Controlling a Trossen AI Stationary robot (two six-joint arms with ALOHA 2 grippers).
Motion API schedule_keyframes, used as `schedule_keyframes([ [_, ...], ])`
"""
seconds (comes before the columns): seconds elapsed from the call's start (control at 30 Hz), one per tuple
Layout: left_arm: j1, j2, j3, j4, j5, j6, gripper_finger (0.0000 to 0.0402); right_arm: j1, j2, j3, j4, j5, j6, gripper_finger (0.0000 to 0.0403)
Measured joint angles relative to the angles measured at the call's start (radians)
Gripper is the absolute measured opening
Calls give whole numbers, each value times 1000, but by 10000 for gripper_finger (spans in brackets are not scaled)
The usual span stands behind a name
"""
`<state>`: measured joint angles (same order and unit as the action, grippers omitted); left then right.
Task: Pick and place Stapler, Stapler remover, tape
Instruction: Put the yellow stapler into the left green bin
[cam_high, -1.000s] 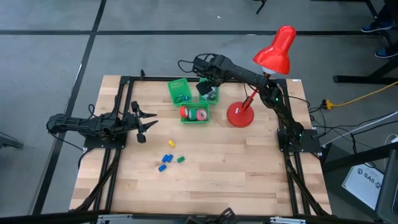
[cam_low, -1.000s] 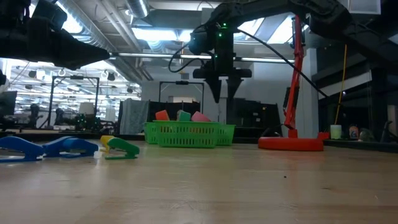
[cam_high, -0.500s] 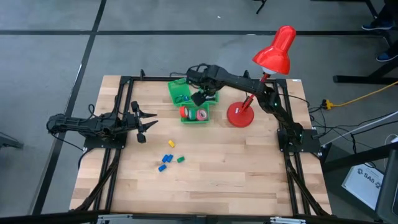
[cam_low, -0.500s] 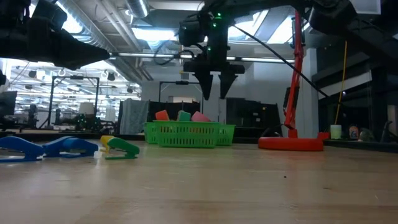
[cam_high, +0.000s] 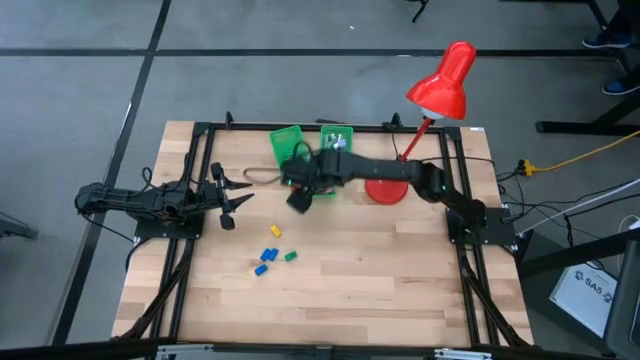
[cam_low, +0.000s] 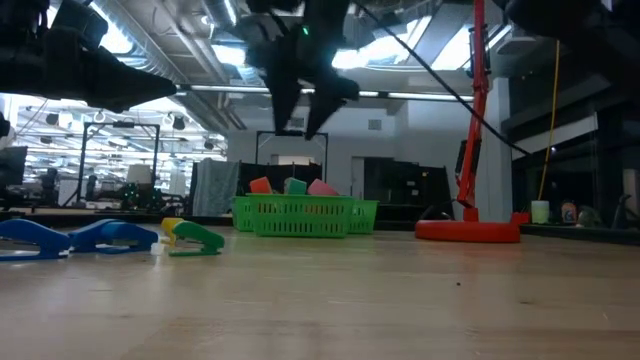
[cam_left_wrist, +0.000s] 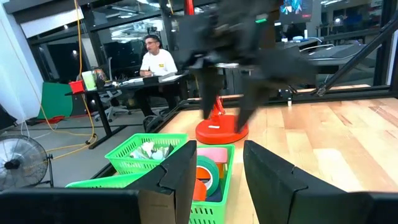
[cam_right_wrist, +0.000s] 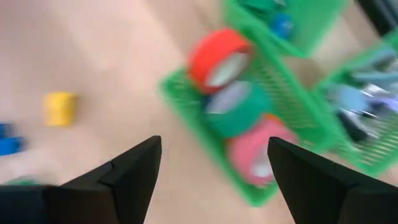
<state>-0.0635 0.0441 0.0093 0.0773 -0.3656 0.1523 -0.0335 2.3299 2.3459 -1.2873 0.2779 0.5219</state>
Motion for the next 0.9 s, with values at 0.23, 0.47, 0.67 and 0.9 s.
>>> schedule_keyframes([
  [0.23,0,0,0,0,0,0,127,132,0,0,128,0,-6,301],
  [0.47,0,0,0,0,0,0,127,220,0,0,224,0,-6,301],
  [0.67,0,0,0,0,0,0,128,265,0,0,258,0,-6,301],
  [0.9,0,0,0,0,0,0,127,280,0,0,260,0,-105,301],
])
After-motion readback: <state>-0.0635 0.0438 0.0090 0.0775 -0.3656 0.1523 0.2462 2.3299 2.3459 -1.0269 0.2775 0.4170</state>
